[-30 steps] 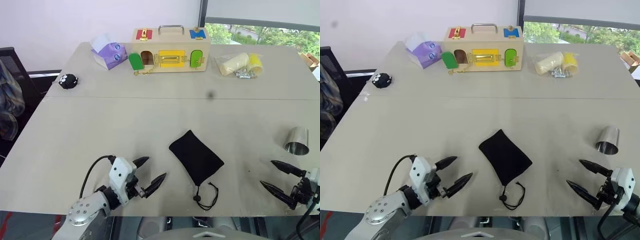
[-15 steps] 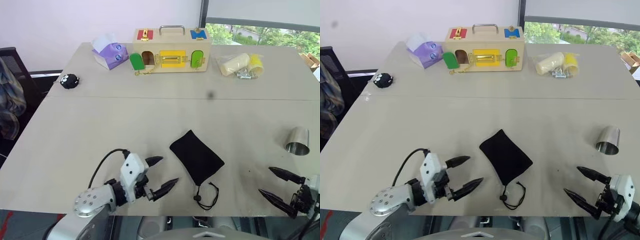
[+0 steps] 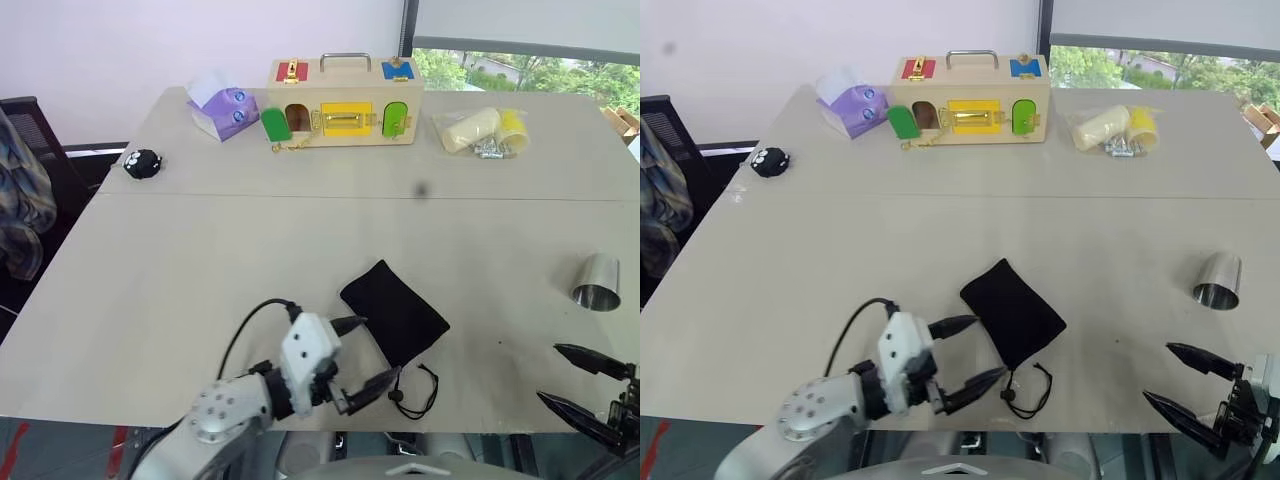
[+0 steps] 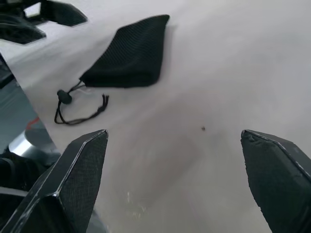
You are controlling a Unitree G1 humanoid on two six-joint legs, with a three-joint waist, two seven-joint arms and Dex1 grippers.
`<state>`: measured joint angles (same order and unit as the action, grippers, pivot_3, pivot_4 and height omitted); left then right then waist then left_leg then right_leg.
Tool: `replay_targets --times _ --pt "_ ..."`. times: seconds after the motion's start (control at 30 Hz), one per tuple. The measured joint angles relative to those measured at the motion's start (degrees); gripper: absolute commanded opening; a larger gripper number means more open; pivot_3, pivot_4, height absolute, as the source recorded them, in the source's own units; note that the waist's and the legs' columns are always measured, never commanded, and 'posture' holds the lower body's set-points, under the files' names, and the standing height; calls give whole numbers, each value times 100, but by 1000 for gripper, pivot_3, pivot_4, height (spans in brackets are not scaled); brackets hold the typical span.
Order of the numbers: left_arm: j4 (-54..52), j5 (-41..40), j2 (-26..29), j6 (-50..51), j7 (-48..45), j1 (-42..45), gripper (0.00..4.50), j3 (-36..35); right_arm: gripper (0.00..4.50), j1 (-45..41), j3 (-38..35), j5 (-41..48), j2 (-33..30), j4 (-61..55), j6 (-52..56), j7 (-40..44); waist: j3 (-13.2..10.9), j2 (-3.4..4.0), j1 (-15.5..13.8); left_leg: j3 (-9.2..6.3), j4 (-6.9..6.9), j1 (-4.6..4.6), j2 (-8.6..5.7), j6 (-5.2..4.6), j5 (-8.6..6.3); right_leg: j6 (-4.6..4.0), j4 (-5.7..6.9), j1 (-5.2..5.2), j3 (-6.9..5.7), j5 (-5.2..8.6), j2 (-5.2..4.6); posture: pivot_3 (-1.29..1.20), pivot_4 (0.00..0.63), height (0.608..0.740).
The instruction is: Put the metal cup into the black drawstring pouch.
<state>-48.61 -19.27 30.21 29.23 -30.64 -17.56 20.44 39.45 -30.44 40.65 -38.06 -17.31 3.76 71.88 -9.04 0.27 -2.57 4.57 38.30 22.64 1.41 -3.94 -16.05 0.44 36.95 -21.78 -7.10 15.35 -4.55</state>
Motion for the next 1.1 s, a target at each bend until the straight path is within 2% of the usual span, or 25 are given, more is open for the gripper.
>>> replay_targets --times 0.17,0.4,0.53,0.77,1.03,1.1 --pt "108 628 -249 -14 429 161 4497 503 4434 -127 -1 3 3 -11 117 -73 -1 -1 1 -1 -3 2 0 -1 0 -10 0 -2 -1 -11 2 0 150 740" --pt "199 1296 -216 -43 703 9 4497 995 4434 -109 -25 40 3 -26 250 -50 -2 -2 3 -2 -2 1 0 -2 -2 -2 0 -3 0 7 1 0 150 740" --pt "198 1940 -286 -1 947 278 4497 1323 4434 -36 -468 226 -346 -51 617 -25 -2 -1 7 0 0 0 0 -3 -2 -7 0 -2 3 10 -1 0 150 740" --pt "437 2890 -709 -403 1601 112 4497 1968 4434 143 -859 400 -506 -237 983 136 -6 -7 5 -1 -5 8 0 -10 -6 -8 -6 -8 3 -11 0 0 150 740" --pt "907 3318 -1058 -583 2089 41 4497 1877 4434 22 -1066 363 -549 -162 1006 246 -8 -10 7 -1 -4 9 1 -11 -7 12 -7 -11 3 2 -1 0 150 740" --pt "954 3362 -1104 -602 2143 27 3962 1837 4500 3 -1066 356 -549 -138 1007 265 -8 -10 8 -1 -4 9 1 -12 -7 12 -7 -11 3 1 -1 0 150 740"
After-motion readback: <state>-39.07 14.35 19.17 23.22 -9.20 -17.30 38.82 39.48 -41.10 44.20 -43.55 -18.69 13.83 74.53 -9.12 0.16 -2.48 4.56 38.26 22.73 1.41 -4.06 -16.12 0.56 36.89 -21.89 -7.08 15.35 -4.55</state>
